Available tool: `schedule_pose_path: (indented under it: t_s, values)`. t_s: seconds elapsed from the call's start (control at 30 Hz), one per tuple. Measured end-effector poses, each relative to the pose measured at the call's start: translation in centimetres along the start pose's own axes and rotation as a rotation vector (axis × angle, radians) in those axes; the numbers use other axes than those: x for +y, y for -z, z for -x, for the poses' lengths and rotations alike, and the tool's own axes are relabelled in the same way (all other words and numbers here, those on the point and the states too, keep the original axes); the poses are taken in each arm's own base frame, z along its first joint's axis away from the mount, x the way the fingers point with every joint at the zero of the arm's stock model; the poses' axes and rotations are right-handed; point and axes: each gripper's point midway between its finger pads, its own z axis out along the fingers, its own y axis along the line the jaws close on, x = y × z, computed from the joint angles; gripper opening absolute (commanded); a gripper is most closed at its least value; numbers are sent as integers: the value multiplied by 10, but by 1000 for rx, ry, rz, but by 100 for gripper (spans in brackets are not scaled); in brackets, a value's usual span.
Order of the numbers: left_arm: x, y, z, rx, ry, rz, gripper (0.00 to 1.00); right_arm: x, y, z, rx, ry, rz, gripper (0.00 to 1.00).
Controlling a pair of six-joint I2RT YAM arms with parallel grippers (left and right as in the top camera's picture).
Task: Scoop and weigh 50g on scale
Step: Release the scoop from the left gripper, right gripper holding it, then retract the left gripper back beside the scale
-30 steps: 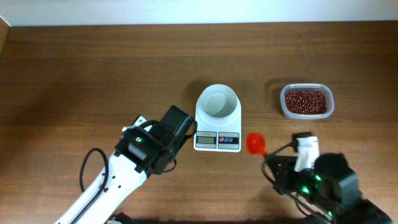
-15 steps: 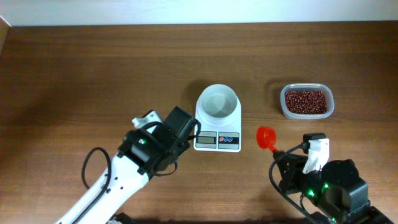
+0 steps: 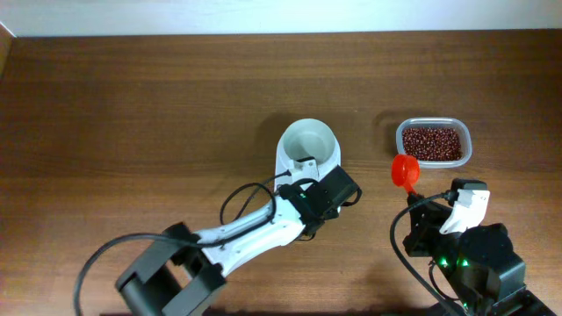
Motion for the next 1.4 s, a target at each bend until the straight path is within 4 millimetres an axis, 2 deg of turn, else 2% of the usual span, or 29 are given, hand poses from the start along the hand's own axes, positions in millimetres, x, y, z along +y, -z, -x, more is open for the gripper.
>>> schedule_pose_path:
  t_s: [0.07, 0.17, 0.47, 0.53, 0.83, 0.9, 0.93, 0.97, 1.0, 1.03, 1.1, 1.17, 1.23, 1.33, 1.4]
  values:
    - [0, -12, 1, -18, -2, 17, 0, 0, 0, 0, -1, 0, 0, 4]
    - [3, -20, 2, -34, -5, 36, 0, 0, 0, 0, 0, 0, -1, 4]
    - [-4, -21, 13, -90, 9, 17, 0, -1, 0, 0, -2, 0, -3, 4]
    - [-2, -28, 11, -90, 6, 28, 0, -1, 0, 0, -2, 0, -3, 4]
    - [-1, -28, 11, -94, 4, 36, 0, -1, 0, 0, -2, 0, -3, 4]
    - [8, -22, 1, -31, -48, 70, 1, 0, 0, 0, -2, -1, -3, 4]
    - [19, -7, -7, 21, -93, 95, 28, 0, 0, 1, -3, 0, -3, 4]
    - [17, 28, 2, 12, -127, 47, 69, -1, 0, 0, -2, 0, -3, 4]
    - [10, 56, 13, -24, -155, -17, 99, -1, 0, 0, -2, 0, -4, 4]
    - [11, 93, 27, -82, -178, -75, 99, 0, 0, 0, -2, 0, -3, 4]
    - [31, 170, 57, -248, -191, -150, 99, -1, 0, 0, -3, 0, -3, 4]
    - [63, 183, 45, -207, -241, -79, 99, -1, 0, 1, -5, -1, -5, 4]
    - [73, 194, 47, -231, -320, -69, 99, -1, 0, 1, -5, -1, -5, 4]
    - [96, 200, 68, -228, -492, -74, 99, 0, 0, -4, 16, 2, 1, 4]
    - [114, 198, 81, -199, -524, -104, 99, 1, 1, -10, 45, 4, 16, 4]
